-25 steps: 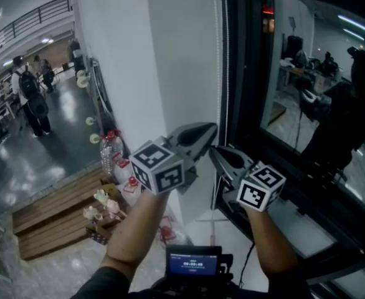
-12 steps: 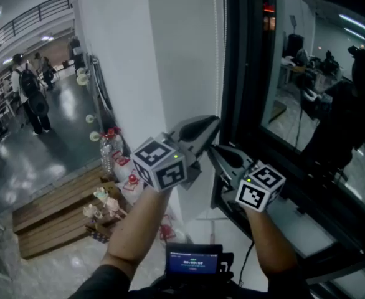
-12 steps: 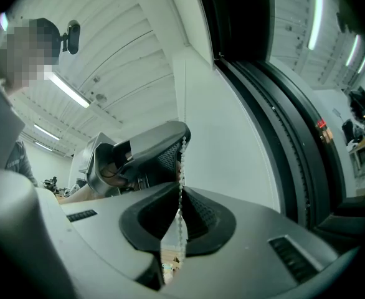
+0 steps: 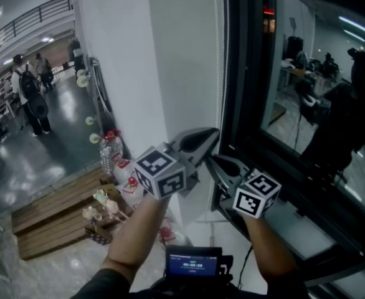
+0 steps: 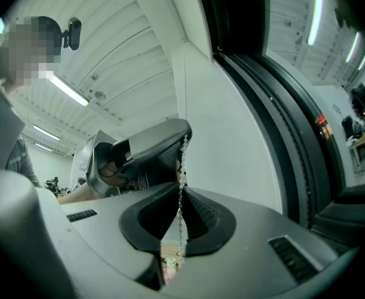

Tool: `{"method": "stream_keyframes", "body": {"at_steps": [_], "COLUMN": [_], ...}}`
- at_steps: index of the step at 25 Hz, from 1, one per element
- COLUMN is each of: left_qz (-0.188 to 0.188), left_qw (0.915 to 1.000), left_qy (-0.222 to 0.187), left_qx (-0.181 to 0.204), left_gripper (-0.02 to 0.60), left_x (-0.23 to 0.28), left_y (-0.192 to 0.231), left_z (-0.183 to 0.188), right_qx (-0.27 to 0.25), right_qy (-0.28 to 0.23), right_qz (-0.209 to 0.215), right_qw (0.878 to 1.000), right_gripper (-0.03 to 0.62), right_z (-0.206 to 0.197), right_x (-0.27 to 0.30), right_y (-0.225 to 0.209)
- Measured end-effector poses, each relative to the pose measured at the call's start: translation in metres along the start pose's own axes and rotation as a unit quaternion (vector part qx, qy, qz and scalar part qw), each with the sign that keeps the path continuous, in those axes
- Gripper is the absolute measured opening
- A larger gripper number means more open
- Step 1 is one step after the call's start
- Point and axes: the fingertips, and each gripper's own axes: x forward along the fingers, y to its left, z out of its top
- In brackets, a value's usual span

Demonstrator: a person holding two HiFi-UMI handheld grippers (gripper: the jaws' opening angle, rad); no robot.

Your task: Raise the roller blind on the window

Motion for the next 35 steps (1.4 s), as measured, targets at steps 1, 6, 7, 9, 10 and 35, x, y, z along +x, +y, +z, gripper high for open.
{"method": "stream_keyframes", "body": {"at_steps": [1, 6, 7, 9, 10, 35], "left_qz": [0.001, 0.003, 0.003, 0.005, 0.007, 0.024], "left_qw": [1.0000, 0.9994, 0.9993, 0.9991, 0.9989, 0.9972], "left_qy": [0.005, 0.022, 0.024, 0.027, 0.027, 0.056], "left_qx": [-0.004, -0.026, -0.028, -0.033, -0.037, -0.044], "left_gripper": [0.009, 0.009, 0.009, 0.009, 0.009, 0.009], "left_x": [-0.001, -0.009, -0.010, -0.012, -0.013, -0.027], "left_y": [0.000, -0.001, -0.002, -0.002, -0.002, -0.004], "left_z": [-0.007, -0.040, -0.045, -0.053, -0.056, -0.099], "right_qx": [0.005, 0.027, 0.029, 0.032, 0.034, 0.053], "right_qy": [0.006, 0.036, 0.041, 0.047, 0.049, 0.095], "right_qz": [-0.003, -0.013, -0.014, -0.015, -0.017, -0.025], "right_qw": [1.000, 0.999, 0.999, 0.998, 0.998, 0.994], "right_gripper": [0.011, 0.011, 0.011, 0.011, 0.011, 0.011], "right_z": [-0.007, -0.040, -0.045, -0.053, -0.056, -0.098], "right_x": [-0.001, -0.006, -0.007, -0.009, -0.009, -0.012], "right_y": [-0.003, -0.008, -0.008, -0.011, -0.013, -0.014]}}
